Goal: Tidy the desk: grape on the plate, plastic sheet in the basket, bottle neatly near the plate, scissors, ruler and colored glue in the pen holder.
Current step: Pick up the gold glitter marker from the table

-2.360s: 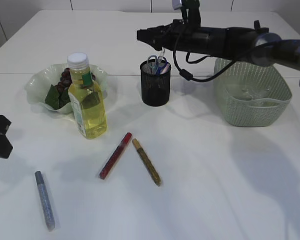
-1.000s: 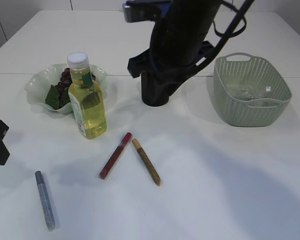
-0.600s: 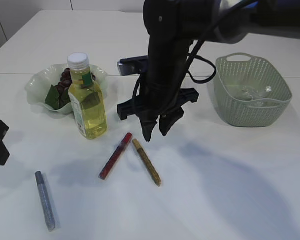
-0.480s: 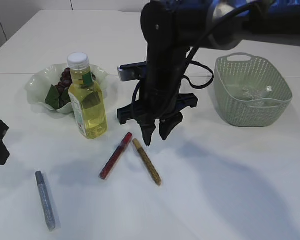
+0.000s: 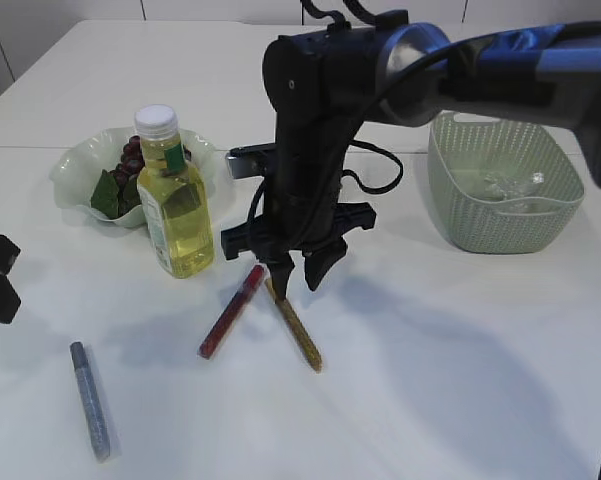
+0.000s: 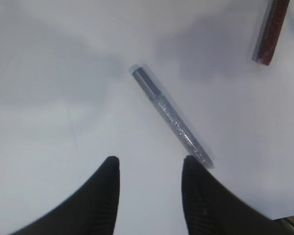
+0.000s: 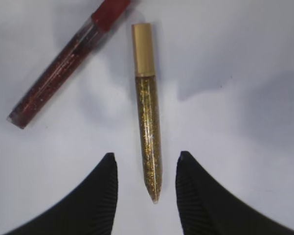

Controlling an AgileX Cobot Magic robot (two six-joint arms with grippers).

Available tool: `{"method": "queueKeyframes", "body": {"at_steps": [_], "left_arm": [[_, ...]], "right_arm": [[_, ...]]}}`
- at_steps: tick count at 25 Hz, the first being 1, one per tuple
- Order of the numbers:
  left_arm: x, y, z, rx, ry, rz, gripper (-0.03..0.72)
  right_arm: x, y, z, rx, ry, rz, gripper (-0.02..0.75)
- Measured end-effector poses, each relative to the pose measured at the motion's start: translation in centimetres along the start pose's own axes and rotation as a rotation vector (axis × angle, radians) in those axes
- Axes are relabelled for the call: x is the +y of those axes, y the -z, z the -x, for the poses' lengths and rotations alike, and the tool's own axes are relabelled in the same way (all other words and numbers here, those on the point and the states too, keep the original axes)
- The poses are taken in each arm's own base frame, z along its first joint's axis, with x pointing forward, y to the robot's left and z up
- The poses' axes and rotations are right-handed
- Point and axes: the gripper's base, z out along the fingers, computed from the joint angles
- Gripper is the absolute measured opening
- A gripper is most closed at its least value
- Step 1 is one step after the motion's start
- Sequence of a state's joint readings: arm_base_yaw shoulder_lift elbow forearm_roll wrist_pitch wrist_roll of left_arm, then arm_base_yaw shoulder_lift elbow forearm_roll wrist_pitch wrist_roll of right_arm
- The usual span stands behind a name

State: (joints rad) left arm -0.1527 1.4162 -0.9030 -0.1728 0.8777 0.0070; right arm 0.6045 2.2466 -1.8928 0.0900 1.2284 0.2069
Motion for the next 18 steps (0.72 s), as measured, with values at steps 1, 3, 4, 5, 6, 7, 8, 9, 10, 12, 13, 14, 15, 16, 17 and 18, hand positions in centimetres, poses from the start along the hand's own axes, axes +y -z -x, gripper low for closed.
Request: {"method": "queueKeyframes", "body": {"at_steps": [1,3,4,5,6,7,8,9,10,12,13,14,15,16,17,18], "left_arm": [[0.0,0.0,0.0,0.0,0.0,0.0,0.309],[0.0,0.0,0.0,-0.003,0.0,0.0,0.309],[0.0,0.0,0.0,-0.003,0.0,0.0,0.309],[0.0,0.0,0.0,-0.003,0.0,0.0,0.309],[0.0,0.0,0.0,-0.003,0.0,0.0,0.309],[0.0,0.0,0.0,-0.003,0.0,0.0,0.309],[0.0,0.0,0.0,-0.003,-0.001,0.002,0.309],[0.0,0.0,0.0,-0.003,-0.004,0.005,0.309],[0.1,0.0,0.0,-0.003,-0.007,0.009,0.309],[0.1,0.0,0.0,-0.003,-0.013,0.015,0.309],[0.1,0.0,0.0,-0.003,-0.014,0.016,0.309],[0.2,0.0,0.0,-0.003,-0.015,0.018,0.309],[0.2,0.0,0.0,-0.002,-0.017,0.02,0.309],[0.2,0.0,0.0,-0.002,-0.017,0.02,0.309],[0.2,0.0,0.0,-0.002,-0.017,0.02,0.309],[0.2,0.0,0.0,-0.002,-0.017,0.02,0.309]], "right_arm": [[0.0,-0.3,0.2,0.001,-0.002,0.0,0.323],[0.1,-0.9,0.6,0.003,-0.002,-0.001,0.323],[0.1,-1.2,0.8,0.004,0.0,-0.003,0.323],[0.2,-1.4,0.9,0.002,0.0,-0.002,0.323],[0.3,-1.7,1.0,0.004,0.003,-0.003,0.323],[0.4,-2.0,1.1,0.008,0.006,-0.005,0.323],[0.4,-2.2,1.1,0.011,0.007,-0.008,0.323],[0.5,-2.4,1.2,0.011,0.008,-0.008,0.323],[0.5,-2.7,1.2,0.017,0.008,-0.009,0.323],[0.3,-3.4,1.2,0.03,0.009,-0.018,0.323],[0.3,-3.9,1.2,0.039,0.006,-0.02,0.323],[0.3,-4.2,1.3,0.045,0.006,-0.022,0.323],[0.3,-4.5,1.2,0.051,0.005,-0.023,0.323],[0.3,-4.6,1.2,0.053,0.005,-0.024,0.323],[0.3,-4.7,1.2,0.054,0.005,-0.025,0.323],[0.3,-4.7,1.2,0.054,0.006,-0.026,0.323]]}}
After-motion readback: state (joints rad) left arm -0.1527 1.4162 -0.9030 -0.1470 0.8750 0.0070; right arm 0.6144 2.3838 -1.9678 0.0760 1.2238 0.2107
